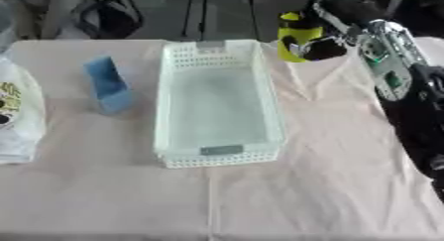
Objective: Pick up objects on the table and place them in the box.
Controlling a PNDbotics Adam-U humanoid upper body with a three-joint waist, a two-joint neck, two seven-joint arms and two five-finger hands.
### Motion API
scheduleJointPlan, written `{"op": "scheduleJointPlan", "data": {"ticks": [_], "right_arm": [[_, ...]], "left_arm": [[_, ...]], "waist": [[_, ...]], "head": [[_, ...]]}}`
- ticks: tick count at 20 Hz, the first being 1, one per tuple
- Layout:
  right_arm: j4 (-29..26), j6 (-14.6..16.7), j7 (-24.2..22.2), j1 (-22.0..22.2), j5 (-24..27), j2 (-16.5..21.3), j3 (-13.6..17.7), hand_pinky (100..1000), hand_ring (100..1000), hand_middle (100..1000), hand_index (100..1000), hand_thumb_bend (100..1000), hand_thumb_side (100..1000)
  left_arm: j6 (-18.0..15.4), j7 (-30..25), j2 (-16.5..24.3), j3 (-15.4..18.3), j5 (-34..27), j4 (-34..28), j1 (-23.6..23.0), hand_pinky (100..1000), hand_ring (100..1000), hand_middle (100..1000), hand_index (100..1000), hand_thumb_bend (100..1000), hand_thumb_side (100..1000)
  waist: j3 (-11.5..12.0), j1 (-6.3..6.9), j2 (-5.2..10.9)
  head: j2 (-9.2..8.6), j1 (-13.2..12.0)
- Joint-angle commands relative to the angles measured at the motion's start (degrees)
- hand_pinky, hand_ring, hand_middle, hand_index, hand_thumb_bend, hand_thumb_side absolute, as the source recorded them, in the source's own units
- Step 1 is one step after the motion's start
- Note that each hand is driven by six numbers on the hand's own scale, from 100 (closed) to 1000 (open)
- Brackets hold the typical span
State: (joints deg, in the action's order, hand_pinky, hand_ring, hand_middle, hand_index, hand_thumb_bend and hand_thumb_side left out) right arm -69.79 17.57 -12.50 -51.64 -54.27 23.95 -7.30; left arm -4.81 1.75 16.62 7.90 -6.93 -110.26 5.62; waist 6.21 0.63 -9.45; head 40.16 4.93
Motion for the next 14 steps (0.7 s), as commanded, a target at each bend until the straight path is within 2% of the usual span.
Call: {"op": "scheduleJointPlan", "data": {"ticks": [1,6,11,12,14], "right_arm": [[-4.6,1.7,-1.2,-2.2,2.1,-0.3,-2.3,100,241,292,344,100,100],[-9.3,3.7,-3.0,-4.0,5.8,-2.5,-6.9,100,246,298,346,100,100],[-9.6,6.3,-6.5,-4.0,9.1,-3.8,-11.7,100,264,324,362,100,100],[-9.0,7.3,-8.5,-3.5,9.7,-4.0,-12.9,102,310,374,404,100,100],[-7.6,9.1,-13.1,-2.4,11.1,-4.3,-14.4,163,366,446,474,100,100]], "left_arm": [[0.0,-0.1,1.4,0.0,-0.2,-0.9,0.6,567,630,654,849,256,926],[0.0,-0.3,1.5,-0.2,-0.3,-0.8,0.6,567,630,655,849,256,925],[0.0,-0.4,1.5,-0.3,-0.4,-0.8,0.7,567,630,655,849,256,925],[0.0,-0.4,1.5,-0.3,-0.4,-0.8,0.7,566,630,654,849,256,925],[0.0,-0.3,1.6,-0.2,-0.4,-0.8,0.7,566,630,654,849,257,925]], "waist": [[0.2,0.12,1.28],[0.6,0.07,1.52],[0.8,-0.16,1.69],[0.8,-0.21,1.66],[0.6,-0.25,1.63]], "head": [[0.34,0.5],[0.24,1.5],[-0.13,1.9],[-0.22,2.0],[-0.32,2.1]]}}
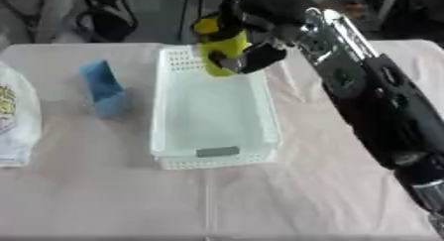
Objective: Pick up objects on the table and place them in the box.
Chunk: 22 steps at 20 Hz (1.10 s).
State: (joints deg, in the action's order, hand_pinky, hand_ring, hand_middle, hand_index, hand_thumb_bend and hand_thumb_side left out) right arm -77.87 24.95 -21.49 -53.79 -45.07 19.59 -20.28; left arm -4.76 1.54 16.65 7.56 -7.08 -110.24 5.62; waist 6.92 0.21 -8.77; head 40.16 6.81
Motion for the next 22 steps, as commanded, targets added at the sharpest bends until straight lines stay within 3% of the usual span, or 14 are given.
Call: {"op": "scheduleJointPlan", "data": {"ticks": [1,3,4,5,6,7,8,11,14,17,18,19,20,22], "right_arm": [[1.0,2.2,-6.5,0.2,2.6,0.0,-1.8,206,409,493,528,100,115],[2.5,2.5,-11.6,1.7,3.6,-0.4,-2.9,237,444,536,575,100,183],[3.2,2.5,-14.0,2.6,3.9,-0.5,-3.5,357,549,676,710,100,428],[3.8,2.5,-16.2,3.2,4.1,-0.8,-3.8,357,549,676,710,100,428],[4.3,2.5,-18.1,3.7,4.3,-0.9,-4.0,472,634,757,780,100,557],[4.5,2.5,-19.4,3.9,4.4,-1.0,-4.0,472,634,757,780,100,557],[4.6,2.6,-20.5,4.2,3.9,-0.9,-4.1,943,990,1000,1000,133,888],[3.4,2.8,-20.7,4.6,1.6,-0.6,-3.2,969,1000,1000,1000,168,876],[1.7,2.3,-16.8,4.5,-0.1,-0.1,-1.9,964,1000,1000,1000,137,794],[0.8,2.0,-13.7,4.5,-1.9,0.2,-1.6,963,1000,1000,1000,135,789],[0.4,1.9,-12.6,4.4,-2.3,0.3,-1.1,919,962,1000,992,100,620],[-0.7,1.6,-10.6,4.3,-2.6,0.8,0.0,919,962,1000,992,100,620],[-1.8,1.3,-8.5,4.5,-2.8,1.1,0.9,877,911,980,968,100,517],[-3.8,0.3,-3.7,5.1,-2.9,1.8,2.3,873,906,976,966,100,506]], "left_arm": [[-0.1,-0.1,1.5,0.2,-0.2,-0.8,0.7,566,630,654,849,257,925],[-0.1,0.0,1.5,0.2,-0.2,-0.9,0.7,566,630,654,849,257,925],[-0.1,0.0,1.5,0.2,-0.2,-0.9,0.8,567,630,654,850,256,927],[0.0,-0.1,1.5,0.2,-0.2,-0.9,0.8,567,630,654,850,256,927],[0.0,-0.1,1.5,0.2,-0.2,-0.9,0.8,566,630,654,850,255,927],[0.0,-0.1,1.5,0.2,-0.1,-0.8,0.8,566,630,654,850,255,927],[0.0,-0.1,1.5,0.2,-0.1,-0.9,0.8,566,630,654,850,254,928],[-0.1,0.1,1.5,0.3,-0.2,-0.9,0.8,566,630,654,850,254,928],[0.0,0.1,1.5,0.4,-0.2,-0.8,0.7,566,630,654,850,255,927],[0.0,0.1,1.5,0.3,-0.2,-0.8,0.7,566,630,654,850,255,927],[0.0,0.1,1.4,0.4,-0.2,-0.8,0.7,566,629,654,850,254,927],[0.0,0.1,1.4,0.4,-0.2,-0.8,0.6,566,629,654,850,254,927],[-0.1,0.2,1.4,0.4,-0.2,-0.8,0.5,566,629,653,850,254,927],[-0.1,0.2,1.4,0.5,-0.2,-0.8,0.5,566,629,653,850,255,927]], "waist": [[-0.1,0.16,0.95],[-0.3,0.13,0.91],[-0.5,0.12,0.85],[-0.6,0.13,0.83],[-0.6,0.14,0.82],[-0.7,0.15,0.82],[-0.8,0.17,0.84],[-1.0,0.26,0.93],[-1.1,0.27,1.06],[-1.2,0.27,1.10],[-1.3,0.32,1.13],[-1.4,0.36,1.17],[-1.5,0.39,1.20],[-1.6,0.40,1.22]], "head": [[-0.35,0.3],[-0.56,0.2],[-0.68,0.3],[-0.74,0.3],[-0.80,0.4],[-0.82,0.4],[-0.91,0.4],[-1.06,0.4],[-1.13,0.4],[-1.14,0.4],[-1.10,0.3],[-1.08,0.1],[-1.05,0.0],[-0.99,-0.2]]}}
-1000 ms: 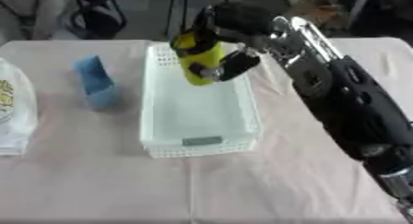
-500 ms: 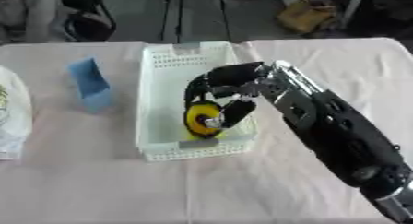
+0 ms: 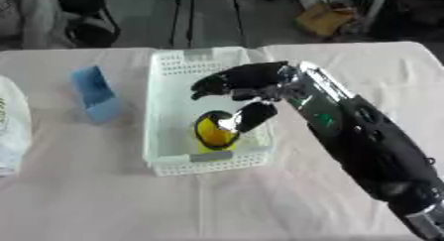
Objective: Pick up objects on the table and place them in the box.
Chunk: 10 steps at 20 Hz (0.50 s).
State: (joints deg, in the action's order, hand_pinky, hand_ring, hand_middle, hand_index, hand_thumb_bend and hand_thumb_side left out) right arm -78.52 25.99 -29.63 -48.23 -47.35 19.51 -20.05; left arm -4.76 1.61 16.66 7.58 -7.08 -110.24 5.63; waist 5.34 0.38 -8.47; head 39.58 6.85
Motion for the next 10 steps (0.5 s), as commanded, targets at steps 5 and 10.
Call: {"op": "scheduleJointPlan", "data": {"ticks": [5,10], "right_arm": [[-8.3,-5.4,17.2,2.6,1.2,4.4,6.9,785,808,914,933,100,378],[-13.9,-12.8,25.5,6.8,6.0,8.4,12.4,714,751,869,903,100,337]], "left_arm": [[-0.1,0.4,1.4,0.7,0.0,-0.8,0.4,566,629,653,849,257,925],[-0.2,0.6,1.4,1.0,0.1,-0.9,0.3,566,629,652,849,259,922]], "waist": [[-0.7,0.27,0.84],[-1.7,0.37,0.59]], "head": [[-0.32,-1.0],[-0.31,-2.0]]}}
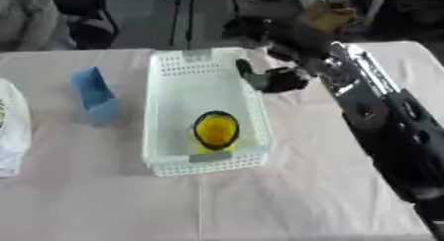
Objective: Pick up objects on the table and place them in the box.
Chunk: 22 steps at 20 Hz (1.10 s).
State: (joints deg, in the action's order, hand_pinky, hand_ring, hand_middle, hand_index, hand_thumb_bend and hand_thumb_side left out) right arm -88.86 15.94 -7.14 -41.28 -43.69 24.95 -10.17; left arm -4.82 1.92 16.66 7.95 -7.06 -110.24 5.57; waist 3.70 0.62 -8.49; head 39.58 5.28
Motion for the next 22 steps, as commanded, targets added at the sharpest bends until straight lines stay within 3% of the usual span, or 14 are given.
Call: {"op": "scheduleJointPlan", "data": {"ticks": [1,9,22], "right_arm": [[-4.6,-3.9,3.7,0.7,3.5,3.7,3.4,712,750,868,902,100,337],[-9.9,-10.2,6.5,6.1,11.1,8.5,8.1,668,720,849,898,100,339],[-9.8,-12.9,9.1,9.4,12.5,10.7,11.4,647,703,833,895,100,349]], "left_arm": [[-0.1,0.3,1.4,0.7,0.1,-0.9,0.4,566,629,652,849,259,922],[-0.1,0.7,1.4,0.9,0.3,-1.0,0.5,565,630,654,854,261,921],[-0.2,1.1,1.5,1.1,0.4,-1.1,0.4,565,632,656,858,264,913]], "waist": [[-0.2,0.14,0.52],[-1.0,0.07,0.15],[-1.4,0.16,0.52]], "head": [[-0.35,-0.6],[-0.41,-1.2],[-0.53,-1.5]]}}
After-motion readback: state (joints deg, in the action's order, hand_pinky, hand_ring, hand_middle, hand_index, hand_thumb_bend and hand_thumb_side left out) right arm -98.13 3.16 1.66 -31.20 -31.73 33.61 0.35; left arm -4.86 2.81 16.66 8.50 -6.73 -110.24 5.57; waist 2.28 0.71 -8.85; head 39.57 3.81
